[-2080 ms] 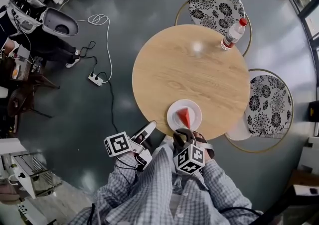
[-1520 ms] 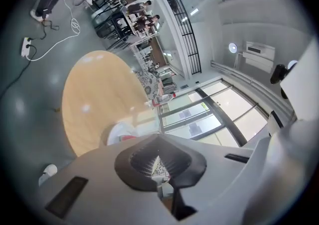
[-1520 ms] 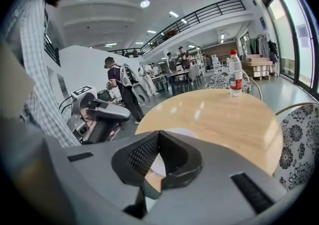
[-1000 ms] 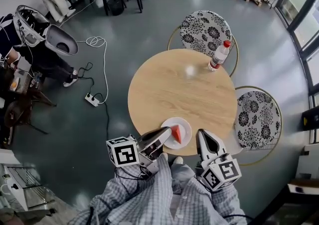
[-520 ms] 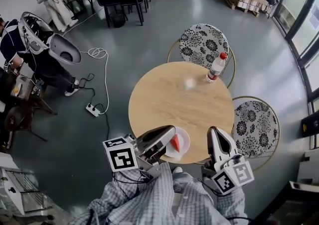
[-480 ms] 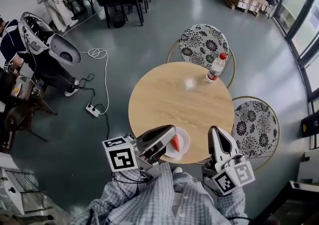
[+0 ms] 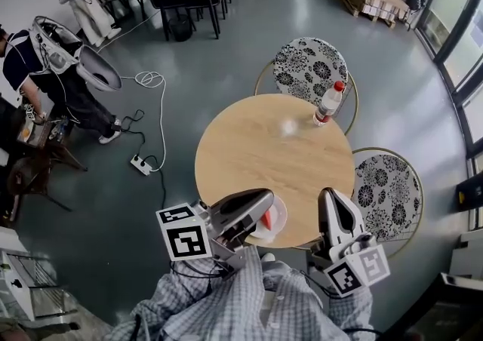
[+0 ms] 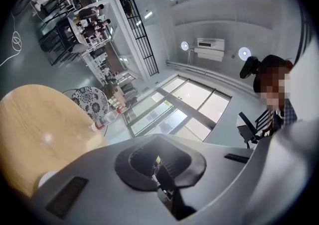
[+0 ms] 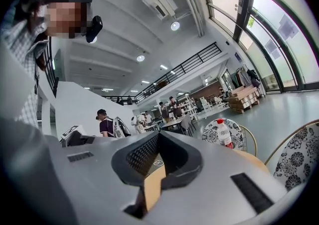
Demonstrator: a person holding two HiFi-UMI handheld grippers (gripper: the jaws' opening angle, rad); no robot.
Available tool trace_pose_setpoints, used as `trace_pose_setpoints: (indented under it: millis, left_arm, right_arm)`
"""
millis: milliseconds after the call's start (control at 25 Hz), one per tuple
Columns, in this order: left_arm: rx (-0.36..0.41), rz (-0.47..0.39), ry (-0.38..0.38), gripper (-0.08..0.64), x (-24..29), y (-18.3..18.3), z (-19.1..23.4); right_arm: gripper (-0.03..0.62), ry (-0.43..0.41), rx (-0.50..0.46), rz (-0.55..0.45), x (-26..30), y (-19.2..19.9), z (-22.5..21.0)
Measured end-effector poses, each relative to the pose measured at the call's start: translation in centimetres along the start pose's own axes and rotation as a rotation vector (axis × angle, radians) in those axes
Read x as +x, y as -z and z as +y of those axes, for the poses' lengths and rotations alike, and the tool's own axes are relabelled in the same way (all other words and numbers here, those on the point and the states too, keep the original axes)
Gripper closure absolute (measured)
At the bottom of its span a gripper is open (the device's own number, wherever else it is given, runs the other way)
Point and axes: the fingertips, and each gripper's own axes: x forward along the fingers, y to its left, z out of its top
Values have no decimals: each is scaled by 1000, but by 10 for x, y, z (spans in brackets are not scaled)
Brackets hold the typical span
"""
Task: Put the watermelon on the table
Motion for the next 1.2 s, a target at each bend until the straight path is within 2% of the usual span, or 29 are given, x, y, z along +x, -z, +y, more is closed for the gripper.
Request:
trace_pose_setpoints:
  millis: [480, 760, 1200]
  left_arm:
    - [-14, 28, -14, 554, 2, 9, 4]
    - [-26, 25, -17, 554, -4, 14, 4]
    - [-45, 21, -3, 554, -7, 13, 5]
  right_arm:
    - [586, 1, 10, 29, -1, 9, -2]
    - [586, -36, 42, 47, 6, 20, 7]
    - [586, -48, 24, 71, 12, 24, 12]
